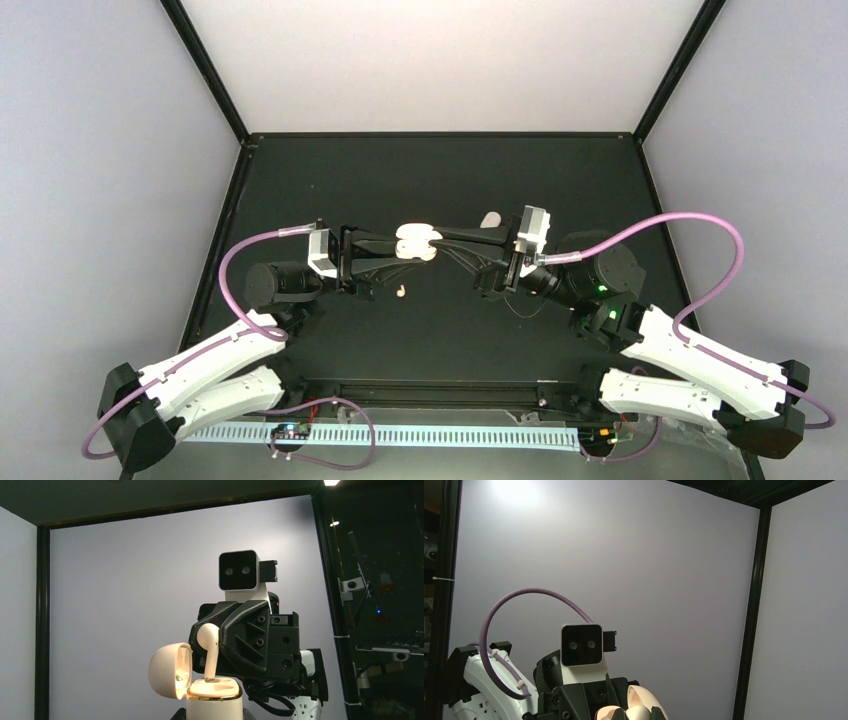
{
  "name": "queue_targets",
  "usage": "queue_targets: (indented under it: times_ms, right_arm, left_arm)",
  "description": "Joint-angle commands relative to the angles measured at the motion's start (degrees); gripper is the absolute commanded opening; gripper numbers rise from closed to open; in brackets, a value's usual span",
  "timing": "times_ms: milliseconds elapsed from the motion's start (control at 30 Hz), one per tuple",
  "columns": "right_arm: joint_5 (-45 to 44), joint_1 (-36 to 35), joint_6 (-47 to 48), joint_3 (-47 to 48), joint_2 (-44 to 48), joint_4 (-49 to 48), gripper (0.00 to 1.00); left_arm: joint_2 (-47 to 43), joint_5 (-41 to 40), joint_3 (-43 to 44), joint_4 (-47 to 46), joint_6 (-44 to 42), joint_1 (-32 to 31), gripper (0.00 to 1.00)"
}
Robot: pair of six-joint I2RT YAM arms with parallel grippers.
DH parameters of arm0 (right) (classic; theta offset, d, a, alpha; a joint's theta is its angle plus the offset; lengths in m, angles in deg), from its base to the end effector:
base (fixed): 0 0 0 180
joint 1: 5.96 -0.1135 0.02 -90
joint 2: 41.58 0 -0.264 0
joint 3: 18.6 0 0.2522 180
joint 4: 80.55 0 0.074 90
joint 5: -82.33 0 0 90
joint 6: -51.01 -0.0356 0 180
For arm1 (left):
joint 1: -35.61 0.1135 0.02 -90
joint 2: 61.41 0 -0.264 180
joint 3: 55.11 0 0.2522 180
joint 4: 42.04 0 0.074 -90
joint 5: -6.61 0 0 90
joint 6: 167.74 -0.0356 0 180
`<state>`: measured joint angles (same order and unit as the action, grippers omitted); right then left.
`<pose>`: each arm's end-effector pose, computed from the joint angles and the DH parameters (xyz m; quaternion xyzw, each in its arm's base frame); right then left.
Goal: Insert the wireless bluetooth earbuds into the charging case
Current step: Place the earbud in the charging case.
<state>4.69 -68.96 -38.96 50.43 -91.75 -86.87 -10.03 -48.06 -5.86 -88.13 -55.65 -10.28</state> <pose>0.0786 0.1710 0.4440 -0.3560 0.4068 0.4876 0.6856 0.1115 -0.1446 0.3819 0.3501 0.3070 -0.5887 0.6608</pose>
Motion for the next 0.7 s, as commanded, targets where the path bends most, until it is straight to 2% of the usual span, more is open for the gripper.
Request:
queue_targets:
  times_ms: [0,667]
  right_arm:
    - [-0.47,-0.37,-0.03,0.92,0.51,1.44,0.01]
    - [-3.49,-0.37,-2.65,0.44,0.78,0.61,0.01]
  left_arm:
    - [-0.27,-0.35,2.46,-4.02,-0.51,-0.43,0.02]
    - [0.82,-3.00,3.10,-4.78,-2.19,-1.17,0.02]
